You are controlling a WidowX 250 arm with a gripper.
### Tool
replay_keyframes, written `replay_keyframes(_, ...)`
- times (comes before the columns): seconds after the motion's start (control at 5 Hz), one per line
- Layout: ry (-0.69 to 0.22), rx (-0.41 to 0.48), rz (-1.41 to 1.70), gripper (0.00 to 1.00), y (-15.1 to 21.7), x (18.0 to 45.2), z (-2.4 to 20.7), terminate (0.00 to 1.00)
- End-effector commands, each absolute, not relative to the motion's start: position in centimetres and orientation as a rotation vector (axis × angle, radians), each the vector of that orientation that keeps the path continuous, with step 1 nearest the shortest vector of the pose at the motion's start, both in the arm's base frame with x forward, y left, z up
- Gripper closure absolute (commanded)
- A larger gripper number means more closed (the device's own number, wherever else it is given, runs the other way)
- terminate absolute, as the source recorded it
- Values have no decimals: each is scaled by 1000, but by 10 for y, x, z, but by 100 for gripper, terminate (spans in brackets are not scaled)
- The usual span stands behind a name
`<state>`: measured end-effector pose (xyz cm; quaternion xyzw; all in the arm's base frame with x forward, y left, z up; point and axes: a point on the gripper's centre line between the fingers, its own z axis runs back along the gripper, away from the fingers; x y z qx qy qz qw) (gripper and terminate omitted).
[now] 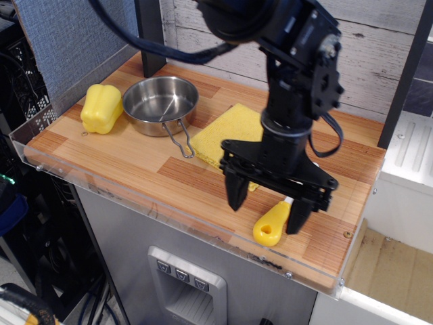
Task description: Place the knife on top of the towel
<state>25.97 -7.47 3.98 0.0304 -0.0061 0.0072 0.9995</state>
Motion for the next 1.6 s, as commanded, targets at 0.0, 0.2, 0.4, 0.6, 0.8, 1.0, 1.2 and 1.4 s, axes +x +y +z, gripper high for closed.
replay_keyframes(0.0,-53,78,1,0,-85,268,30,0)
replay_keyframes(0.2,-43,93,-6,0,-85,269,23,0)
replay_keyframes(0.4,-38,104,-4,0,-82,269,20,0)
replay_keyframes(0.6,-33,108,-2,100,-79,270,18,0)
replay_keyframes(0.8,-40,123,-19,100,-81,269,19,0)
replay_keyframes(1.0,-35,132,-39,100,-82,269,19,0)
replay_keyframes(1.2,-31,123,-68,100,-82,271,26,0)
replay_keyframes(1.4,-79,95,-79,100,-77,274,44,0)
